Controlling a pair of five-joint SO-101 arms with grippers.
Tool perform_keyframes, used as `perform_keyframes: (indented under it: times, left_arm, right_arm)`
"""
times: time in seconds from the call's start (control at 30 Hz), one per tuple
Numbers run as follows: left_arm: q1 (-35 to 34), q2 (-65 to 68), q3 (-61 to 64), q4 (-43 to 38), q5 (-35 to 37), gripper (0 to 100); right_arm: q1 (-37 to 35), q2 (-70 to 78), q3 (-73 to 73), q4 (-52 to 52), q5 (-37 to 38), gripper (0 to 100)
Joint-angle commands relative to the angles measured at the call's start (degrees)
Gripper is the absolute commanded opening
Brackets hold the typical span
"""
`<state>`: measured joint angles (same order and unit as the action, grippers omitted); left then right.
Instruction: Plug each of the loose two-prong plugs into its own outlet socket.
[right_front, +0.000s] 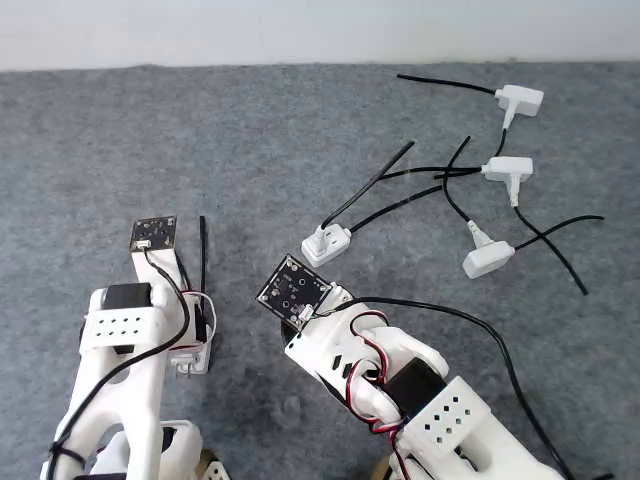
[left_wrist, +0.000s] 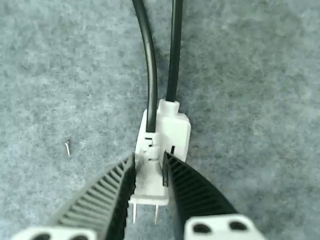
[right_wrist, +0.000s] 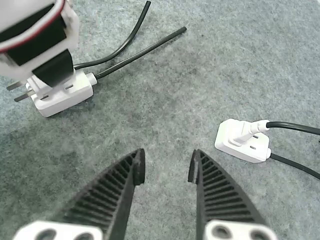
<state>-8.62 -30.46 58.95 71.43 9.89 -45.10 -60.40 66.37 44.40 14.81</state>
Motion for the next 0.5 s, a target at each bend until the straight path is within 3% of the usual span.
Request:
perform_keyframes:
  times: [0.0, 0.27, 0.37, 0.47]
  left_arm:
    - [-0.1, -0.3, 1.9, -2.8, -1.2, 8]
    - [-0.1, -0.2, 4.3, -6.3, -4.0, 7]
    - [-0.1, -0.2, 4.3, -6.3, -4.3, 0]
    - [-0.1, -0.2, 3.9, -6.2, -6.5, 1]
  right_arm:
    - [0.2, -0.6, -3.4, 0.2, -0.7, 16.1]
    - [0.2, -0.7, -3.4, 0.3, -0.7, 16.1]
    - [0.2, -0.6, -3.4, 0.2, -0.7, 16.1]
    - [0.2, -0.5, -3.4, 0.1, -0.7, 16.0]
